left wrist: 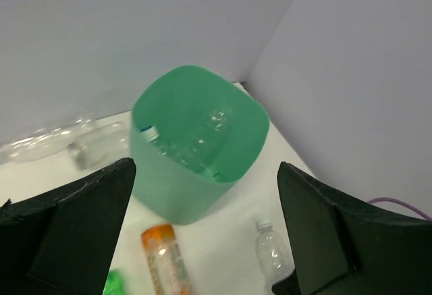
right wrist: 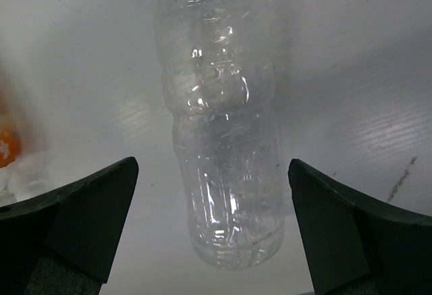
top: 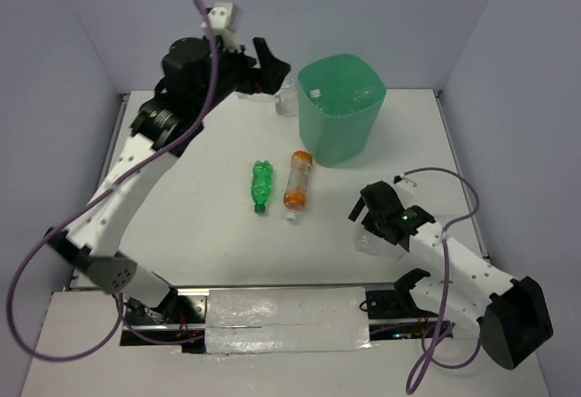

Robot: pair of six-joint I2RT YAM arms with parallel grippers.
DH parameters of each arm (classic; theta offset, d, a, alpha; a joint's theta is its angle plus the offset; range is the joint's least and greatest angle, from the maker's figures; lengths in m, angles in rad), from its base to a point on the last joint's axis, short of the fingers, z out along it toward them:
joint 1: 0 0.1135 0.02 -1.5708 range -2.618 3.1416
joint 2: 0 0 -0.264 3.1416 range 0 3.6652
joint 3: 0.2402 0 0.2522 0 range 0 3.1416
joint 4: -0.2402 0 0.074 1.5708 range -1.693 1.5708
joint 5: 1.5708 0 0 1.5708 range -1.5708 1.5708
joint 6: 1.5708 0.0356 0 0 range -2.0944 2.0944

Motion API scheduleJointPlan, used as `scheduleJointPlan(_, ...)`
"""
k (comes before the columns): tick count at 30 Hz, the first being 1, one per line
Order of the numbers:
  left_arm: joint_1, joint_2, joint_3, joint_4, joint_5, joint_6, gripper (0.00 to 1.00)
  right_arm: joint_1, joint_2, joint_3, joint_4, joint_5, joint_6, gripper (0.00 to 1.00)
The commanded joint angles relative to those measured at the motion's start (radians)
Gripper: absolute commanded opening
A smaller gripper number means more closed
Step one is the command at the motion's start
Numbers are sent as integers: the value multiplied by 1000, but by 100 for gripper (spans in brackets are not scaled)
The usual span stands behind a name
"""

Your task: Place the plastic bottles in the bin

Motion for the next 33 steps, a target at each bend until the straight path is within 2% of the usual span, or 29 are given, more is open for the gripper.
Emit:
scheduleJointPlan(1,2,-177,-140,-94,-138,34,99,-10,65,2,128,-8,-60,100)
scheduleJointPlan(2,2,-211,-176,-109,-155,31,100,-15,82,-7,173,-16,-69,100)
scheduleJointPlan(5,2,-340,-311,-164,-228,8,99,-15,130,-8,223,-15,-69,87)
scheduleJointPlan(6,4,-366,-379,-175,-268,3,99,-15,128,-8,234,-13,-69,73)
scheduleJointPlan(9,7,-467,-475,-256,-375,-41,99,-15,115,4,243,-2,-84,49)
scheduleJointPlan(11,10,-480,-501,-304,-411,-66,99,-15,107,28,211,10,-94,44)
scheduleJointPlan(12,10,-488,-522,-345,-422,-80,99,-15,99,33,199,15,-95,38)
scheduleJointPlan(14,11,-491,-544,-374,-452,-94,99,-16,50,36,176,19,-100,33)
scheduleJointPlan(18,13,-504,-587,-402,-491,-104,99,-15,-77,74,85,38,-107,33)
scheduleJointPlan(21,22,-501,-605,-384,-474,-112,99,-7,-175,189,-5,82,-167,33)
scheduleJointPlan(24,42,-439,-593,-419,-463,-178,99,-4,-192,422,-41,148,-244,33)
scheduleJointPlan(28,77,-348,-616,-448,-385,-256,99,-2,-84,643,55,228,-374,33)
scheduleJointPlan(33,77,-287,-705,-404,-253,-330,99,-1,196,884,273,326,-566,35)
